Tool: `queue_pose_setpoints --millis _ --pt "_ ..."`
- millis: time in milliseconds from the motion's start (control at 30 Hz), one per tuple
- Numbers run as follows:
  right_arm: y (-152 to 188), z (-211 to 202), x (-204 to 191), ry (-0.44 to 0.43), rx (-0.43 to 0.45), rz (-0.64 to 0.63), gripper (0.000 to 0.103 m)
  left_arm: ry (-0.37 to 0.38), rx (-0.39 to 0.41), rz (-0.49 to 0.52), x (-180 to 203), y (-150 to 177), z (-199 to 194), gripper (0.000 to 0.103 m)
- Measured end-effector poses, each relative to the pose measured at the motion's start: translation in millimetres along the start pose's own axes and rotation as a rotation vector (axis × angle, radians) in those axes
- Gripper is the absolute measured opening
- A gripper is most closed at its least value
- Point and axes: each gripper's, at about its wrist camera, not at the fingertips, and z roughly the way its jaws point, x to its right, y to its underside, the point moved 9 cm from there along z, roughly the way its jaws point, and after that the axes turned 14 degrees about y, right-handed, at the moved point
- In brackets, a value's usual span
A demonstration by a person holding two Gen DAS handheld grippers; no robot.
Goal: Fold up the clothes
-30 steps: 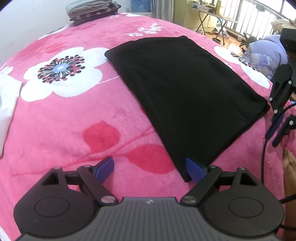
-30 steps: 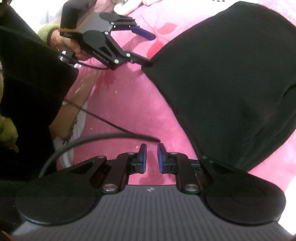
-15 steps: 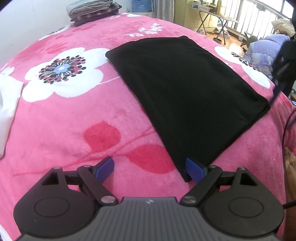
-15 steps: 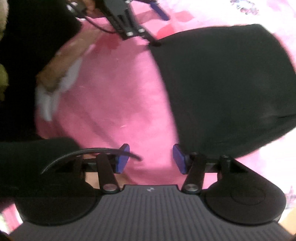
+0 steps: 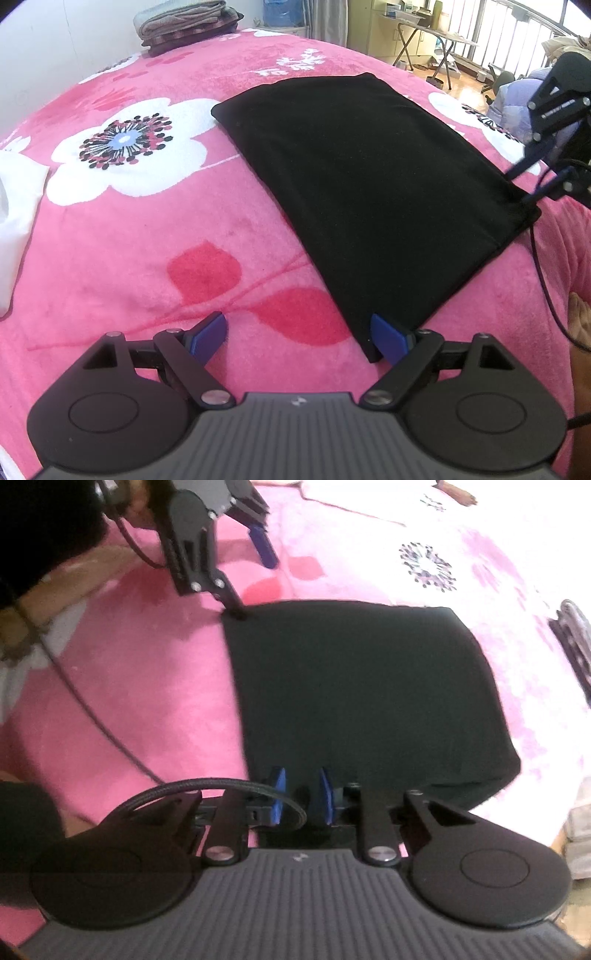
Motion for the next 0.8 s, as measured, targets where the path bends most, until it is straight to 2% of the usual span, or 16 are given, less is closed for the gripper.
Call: queue_pose_setpoints --millis 100,200,267,333,367,400,500,633,767,800 --pt "3.1 -7.7 -3.0 -0.087 -0.034 -0.003 0.02 0.001 0.001 0.002 -0.1 0.0 0.2 0.087" --pt "4.9 -19.4 2.0 -0.13 -0.036 -0.008 0.021 -0.001 0.003 0.004 0.2 0.0 0.0 0.087" --pt "0.0 -30.7 3.9 -0.251 -0.02 0.074 0.021 -0.001 0.004 0.007 0.4 0.0 -0.2 0.087" --pt "-5.2 -42.9 4.9 -0.376 -0.009 0.147 0.028 -0.003 0.004 0.009 0.7 -0.2 -0.4 0.087" --pt "-5.4 -47.8 -0.7 -0.445 -0.027 0.135 0.034 -0.003 0.003 0.01 0.7 -0.2 -0.4 0.087" --pt "-2.8 -50.6 -8.0 -0.482 -0.064 0.083 0.046 -0.004 0.003 0.011 0.8 -0.3 -0.3 0.087" --pt "5.8 -59.4 -27.0 -0.584 -0.173 -0.075 0.057 -0.006 0.003 0.011 0.8 -0.1 -0.1 0.087" --pt "22.1 -55.9 -39.8 -0.592 -0.333 -0.302 0.061 -0.011 0.001 0.014 1.6 -0.9 0.5 0.087" --pt "58.2 -44.5 -41.5 -0.433 -0.471 -0.65 0.061 -0.01 0.001 0.013 1.6 -1.0 0.2 0.087" --pt "64.5 -41.9 -39.7 -0.408 -0.489 -0.698 0.061 -0.01 0.001 0.013 1.5 -1.1 0.2 0.087"
